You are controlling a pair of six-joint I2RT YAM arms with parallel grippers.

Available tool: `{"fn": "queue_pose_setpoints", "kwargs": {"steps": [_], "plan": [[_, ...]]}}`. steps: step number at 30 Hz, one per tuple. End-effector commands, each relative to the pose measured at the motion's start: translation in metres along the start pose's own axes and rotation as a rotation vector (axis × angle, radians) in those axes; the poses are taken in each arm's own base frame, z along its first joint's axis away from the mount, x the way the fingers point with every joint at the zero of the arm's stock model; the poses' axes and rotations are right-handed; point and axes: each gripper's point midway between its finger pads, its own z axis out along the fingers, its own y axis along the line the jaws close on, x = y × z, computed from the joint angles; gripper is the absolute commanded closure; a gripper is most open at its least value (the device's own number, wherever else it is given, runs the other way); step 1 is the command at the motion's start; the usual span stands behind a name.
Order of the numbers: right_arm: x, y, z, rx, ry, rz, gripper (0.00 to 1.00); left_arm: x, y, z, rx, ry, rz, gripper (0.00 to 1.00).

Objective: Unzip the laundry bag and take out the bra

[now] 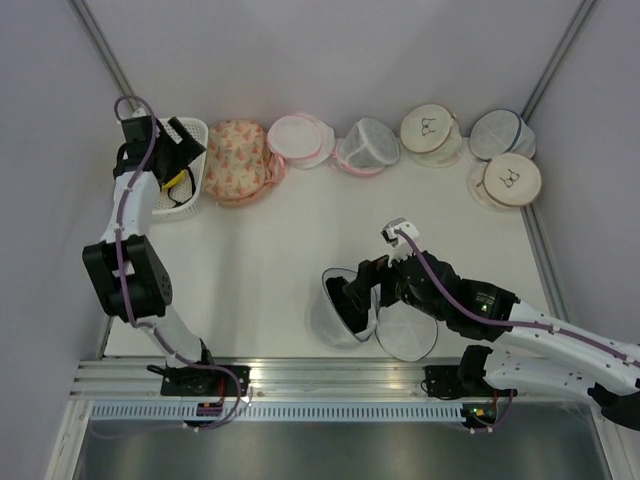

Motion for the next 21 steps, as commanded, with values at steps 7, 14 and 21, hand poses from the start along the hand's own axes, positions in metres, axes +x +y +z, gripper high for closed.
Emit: {"fn": "queue_pose_setpoints", "kwargs": {"steps": [7, 14, 21], "plan": [[0.04, -0.078, -0.016, 0.34, -0.028, 0.179, 0.02, 0.167, -0.166, -0.15, 0.578, 0.232, 0.255, 0.02], [0.05, -0.105, -0.035, 0.434, -0.078, 0.244, 0.02, 0.31, -0.196, -0.237, 0.786, 0.483, 0.442, 0.12], [0.07, -0.112, -0.03, 0.452, -0.047, 0.273, 0.02, 0.384, -0.208, -0.288, 0.811, 0.593, 0.67, 0.2]]}}
